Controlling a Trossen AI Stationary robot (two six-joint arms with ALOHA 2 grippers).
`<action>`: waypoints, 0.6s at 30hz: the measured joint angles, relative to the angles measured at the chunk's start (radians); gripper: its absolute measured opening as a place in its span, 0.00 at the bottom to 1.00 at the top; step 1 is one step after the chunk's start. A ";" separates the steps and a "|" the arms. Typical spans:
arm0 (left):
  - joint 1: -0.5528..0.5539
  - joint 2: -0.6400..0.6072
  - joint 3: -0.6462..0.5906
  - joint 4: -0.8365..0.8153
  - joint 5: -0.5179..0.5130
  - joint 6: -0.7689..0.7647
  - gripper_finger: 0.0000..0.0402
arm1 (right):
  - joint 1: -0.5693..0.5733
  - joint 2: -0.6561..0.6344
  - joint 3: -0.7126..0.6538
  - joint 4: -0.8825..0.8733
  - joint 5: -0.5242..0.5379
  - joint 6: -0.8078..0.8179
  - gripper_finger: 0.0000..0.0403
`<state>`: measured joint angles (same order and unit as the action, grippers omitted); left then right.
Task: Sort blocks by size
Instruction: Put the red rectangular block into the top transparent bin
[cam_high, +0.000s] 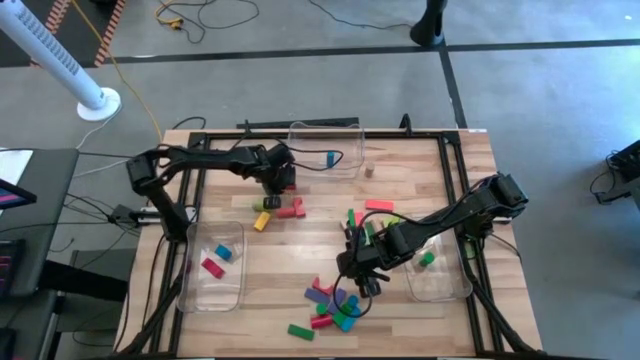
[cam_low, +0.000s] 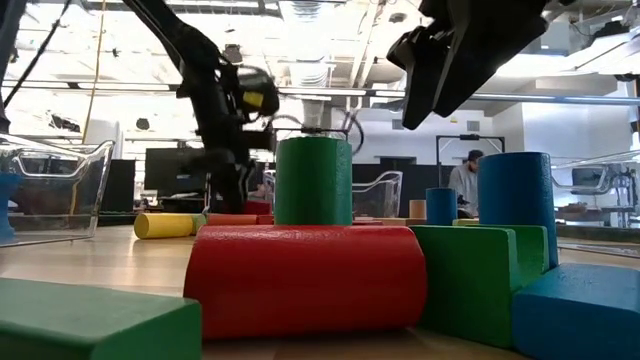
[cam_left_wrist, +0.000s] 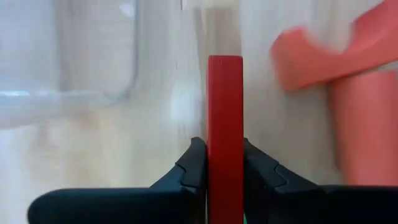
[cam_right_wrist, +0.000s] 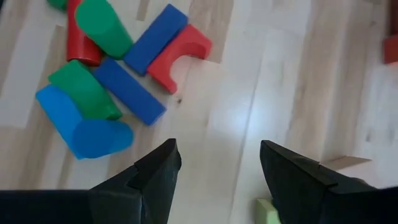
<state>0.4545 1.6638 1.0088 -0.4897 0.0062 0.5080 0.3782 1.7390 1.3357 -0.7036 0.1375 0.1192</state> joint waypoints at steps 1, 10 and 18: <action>-0.008 -0.023 0.000 -0.008 0.000 -0.005 0.13 | -0.002 0.000 0.000 0.000 0.012 -0.003 0.63; -0.131 -0.294 0.000 -0.044 0.005 -0.058 0.13 | -0.008 0.000 0.000 0.001 0.130 -0.039 0.63; -0.341 -0.475 0.000 -0.026 0.018 -0.089 0.13 | -0.038 0.000 -0.001 0.079 0.186 -0.087 0.63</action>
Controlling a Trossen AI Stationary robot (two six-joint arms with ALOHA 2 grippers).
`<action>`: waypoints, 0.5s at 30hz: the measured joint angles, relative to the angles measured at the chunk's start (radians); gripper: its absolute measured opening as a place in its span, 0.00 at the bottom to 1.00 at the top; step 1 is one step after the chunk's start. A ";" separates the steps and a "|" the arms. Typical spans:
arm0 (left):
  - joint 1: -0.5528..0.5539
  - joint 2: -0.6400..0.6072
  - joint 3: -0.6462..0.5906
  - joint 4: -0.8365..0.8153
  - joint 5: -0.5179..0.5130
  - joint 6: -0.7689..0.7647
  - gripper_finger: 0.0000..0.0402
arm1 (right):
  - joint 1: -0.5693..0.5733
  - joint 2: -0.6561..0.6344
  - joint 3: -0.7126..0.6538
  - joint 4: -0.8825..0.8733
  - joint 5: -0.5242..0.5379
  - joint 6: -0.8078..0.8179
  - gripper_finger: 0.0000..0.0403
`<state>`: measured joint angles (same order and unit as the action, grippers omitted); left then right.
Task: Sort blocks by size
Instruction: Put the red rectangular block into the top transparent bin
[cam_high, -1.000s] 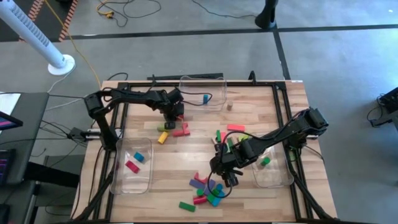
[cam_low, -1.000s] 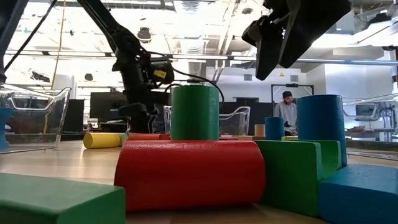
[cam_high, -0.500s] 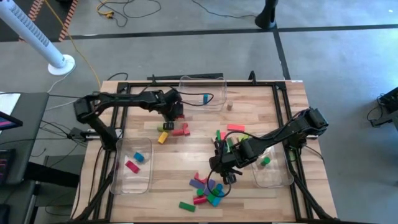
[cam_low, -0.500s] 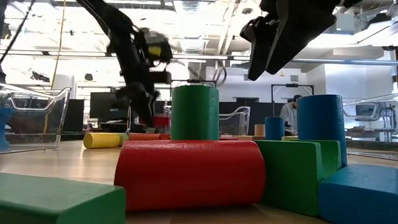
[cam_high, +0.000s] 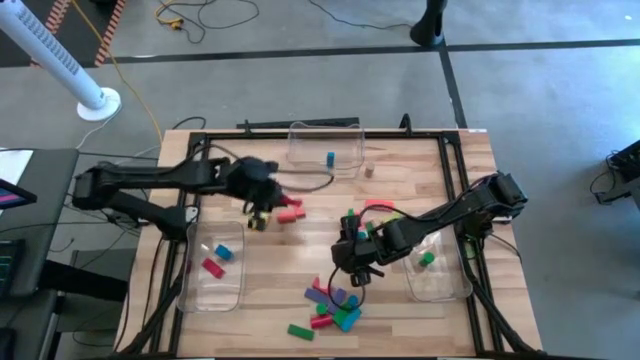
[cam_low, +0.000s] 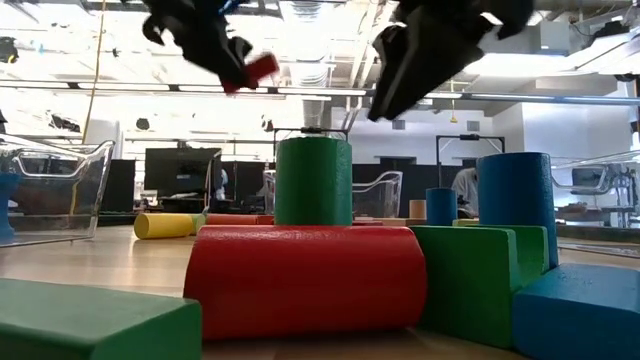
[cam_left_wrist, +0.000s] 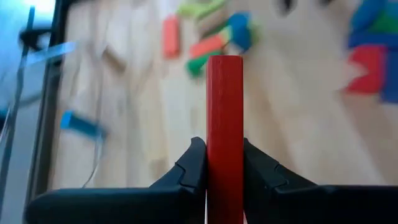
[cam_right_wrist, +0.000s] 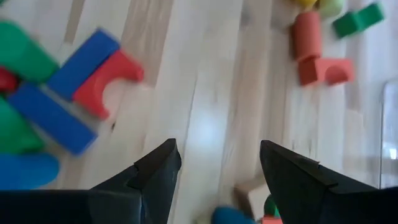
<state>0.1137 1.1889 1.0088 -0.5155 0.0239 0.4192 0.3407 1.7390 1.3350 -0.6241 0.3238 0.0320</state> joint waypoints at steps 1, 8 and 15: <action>-0.027 -0.010 0.000 0.005 0.000 -0.005 0.14 | -0.005 0.000 0.000 0.020 0.002 -0.012 0.63; -0.169 -0.016 0.000 0.072 -0.018 -0.016 0.14 | -0.050 0.000 0.000 0.177 0.014 -0.085 0.63; -0.219 -0.011 0.001 0.115 -0.050 -0.009 0.14 | -0.080 0.000 0.000 0.304 0.122 -0.157 0.63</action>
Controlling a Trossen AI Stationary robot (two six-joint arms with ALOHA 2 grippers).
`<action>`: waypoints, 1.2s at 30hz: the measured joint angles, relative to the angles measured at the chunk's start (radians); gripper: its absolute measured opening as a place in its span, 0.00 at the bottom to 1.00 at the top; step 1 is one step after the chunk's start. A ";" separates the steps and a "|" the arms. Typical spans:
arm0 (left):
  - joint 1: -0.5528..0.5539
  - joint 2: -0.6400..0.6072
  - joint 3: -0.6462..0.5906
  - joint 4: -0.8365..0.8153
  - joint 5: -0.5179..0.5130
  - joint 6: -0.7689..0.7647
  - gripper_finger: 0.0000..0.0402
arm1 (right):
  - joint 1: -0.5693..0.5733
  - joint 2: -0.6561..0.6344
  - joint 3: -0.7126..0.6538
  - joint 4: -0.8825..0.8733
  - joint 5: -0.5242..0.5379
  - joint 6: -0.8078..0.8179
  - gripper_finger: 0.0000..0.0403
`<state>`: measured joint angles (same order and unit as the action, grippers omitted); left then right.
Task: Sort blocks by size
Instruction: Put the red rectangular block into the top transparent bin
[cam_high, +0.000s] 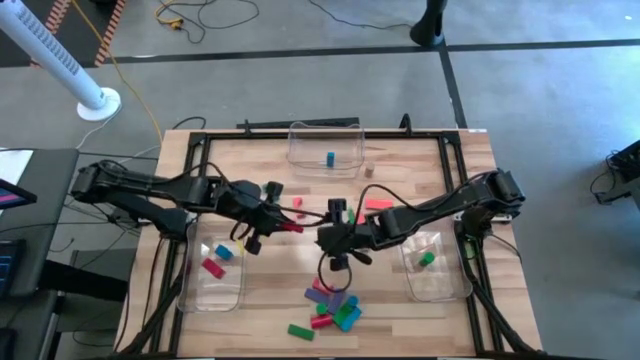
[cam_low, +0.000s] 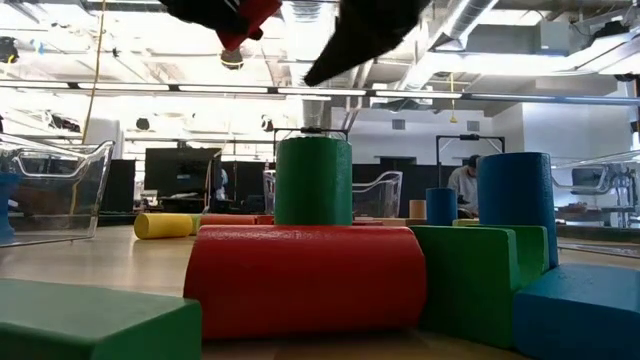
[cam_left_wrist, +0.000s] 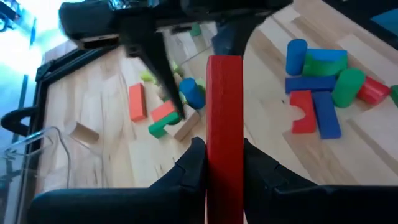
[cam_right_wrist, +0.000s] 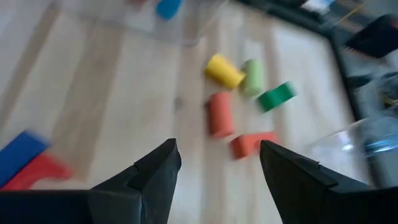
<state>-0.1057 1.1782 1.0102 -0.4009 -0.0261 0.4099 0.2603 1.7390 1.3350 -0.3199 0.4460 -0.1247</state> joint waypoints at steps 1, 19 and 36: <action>0.000 0.000 0.000 -0.003 0.000 0.000 0.14 | -0.001 0.000 0.000 0.020 0.019 -0.012 0.63; 0.000 0.000 0.000 0.039 -0.043 0.011 0.14 | 0.061 -0.001 0.000 0.362 0.226 -0.261 0.63; -0.032 0.083 0.000 0.124 -0.099 0.060 0.14 | 0.054 -0.001 0.000 0.358 0.216 -0.264 0.36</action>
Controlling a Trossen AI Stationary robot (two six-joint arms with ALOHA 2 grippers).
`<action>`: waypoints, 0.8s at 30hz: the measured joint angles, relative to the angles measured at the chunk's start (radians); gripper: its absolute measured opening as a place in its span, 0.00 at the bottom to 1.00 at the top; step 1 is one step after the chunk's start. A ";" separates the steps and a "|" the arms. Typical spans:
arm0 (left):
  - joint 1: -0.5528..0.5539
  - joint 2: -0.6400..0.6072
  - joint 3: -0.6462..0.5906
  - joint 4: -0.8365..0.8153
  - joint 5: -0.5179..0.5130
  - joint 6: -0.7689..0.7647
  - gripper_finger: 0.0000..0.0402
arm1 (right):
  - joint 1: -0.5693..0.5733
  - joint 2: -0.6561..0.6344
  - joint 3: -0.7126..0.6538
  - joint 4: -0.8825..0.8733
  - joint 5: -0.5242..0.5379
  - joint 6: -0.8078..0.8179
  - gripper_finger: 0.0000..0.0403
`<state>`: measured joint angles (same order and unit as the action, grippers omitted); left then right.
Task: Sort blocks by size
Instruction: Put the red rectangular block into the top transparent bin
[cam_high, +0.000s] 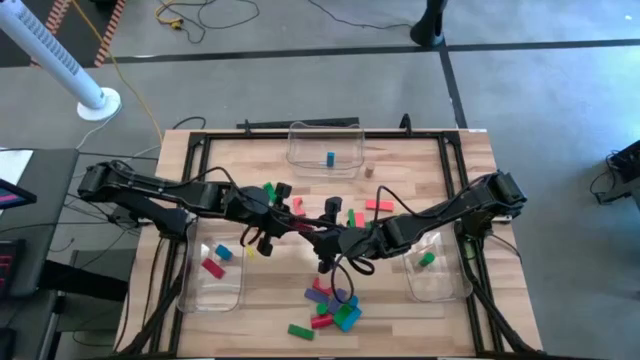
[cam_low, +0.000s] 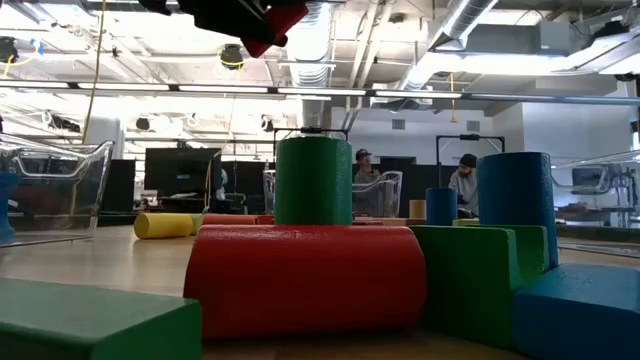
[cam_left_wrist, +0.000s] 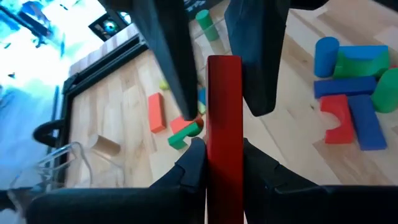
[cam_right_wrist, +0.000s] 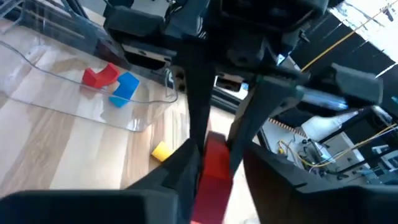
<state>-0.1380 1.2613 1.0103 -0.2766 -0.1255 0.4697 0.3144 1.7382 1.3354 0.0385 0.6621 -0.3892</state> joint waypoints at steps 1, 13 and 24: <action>0.000 0.000 0.000 0.000 -0.007 0.001 0.14 | 0.000 0.000 0.000 -0.011 0.000 0.004 0.34; -0.001 -0.012 0.000 -0.003 -0.011 -0.002 0.14 | -0.001 0.000 0.002 -0.038 0.006 0.022 0.33; -0.007 -0.012 0.000 -0.001 -0.016 -0.003 0.14 | -0.003 0.000 0.001 -0.047 0.010 0.025 0.33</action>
<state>-0.1452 1.2491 1.0103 -0.2774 -0.1417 0.4671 0.3119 1.7378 1.3361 -0.0086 0.6716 -0.3645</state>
